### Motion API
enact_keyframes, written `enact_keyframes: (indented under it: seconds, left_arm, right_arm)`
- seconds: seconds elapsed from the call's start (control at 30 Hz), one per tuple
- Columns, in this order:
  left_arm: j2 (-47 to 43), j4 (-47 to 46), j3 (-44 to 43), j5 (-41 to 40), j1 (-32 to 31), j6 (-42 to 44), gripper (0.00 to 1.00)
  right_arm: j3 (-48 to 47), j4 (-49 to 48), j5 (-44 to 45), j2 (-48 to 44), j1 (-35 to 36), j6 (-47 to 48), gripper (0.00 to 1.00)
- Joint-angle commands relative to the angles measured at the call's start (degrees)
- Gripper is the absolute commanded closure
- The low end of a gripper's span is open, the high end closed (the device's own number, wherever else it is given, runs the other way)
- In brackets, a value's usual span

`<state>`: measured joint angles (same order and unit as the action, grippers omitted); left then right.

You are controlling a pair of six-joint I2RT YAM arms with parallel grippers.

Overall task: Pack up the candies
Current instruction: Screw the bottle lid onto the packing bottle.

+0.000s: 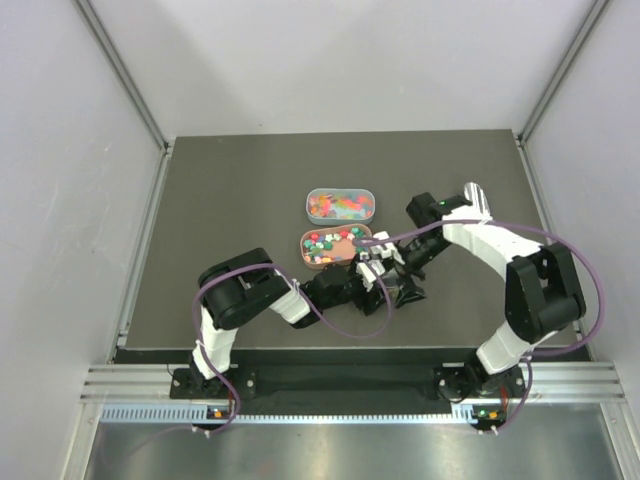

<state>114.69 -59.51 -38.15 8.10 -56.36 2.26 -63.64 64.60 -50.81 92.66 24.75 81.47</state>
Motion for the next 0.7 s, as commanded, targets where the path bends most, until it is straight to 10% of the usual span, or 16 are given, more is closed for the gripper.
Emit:
enact_keyframes:
  seconds: [0.0, 0.27, 0.67]
  left_arm:
    - [4.31, 17.32, 2.55, -1.77, 0.37, -0.50, 0.28]
    - [4.49, 17.67, 2.47, -2.21, 0.02, -0.06, 0.28]
    - [4.84, 17.76, 2.29, -2.56, -0.33, 0.11, 0.28]
  right_arm:
    - [-3.77, 3.43, 1.32, -4.68, -3.82, 1.15, 0.00]
    - [-7.47, -1.63, 2.19, -5.04, -9.02, -6.13, 0.00]
    - [-13.60, 7.91, 8.53, 5.58, -9.99, 23.72, 0.00]
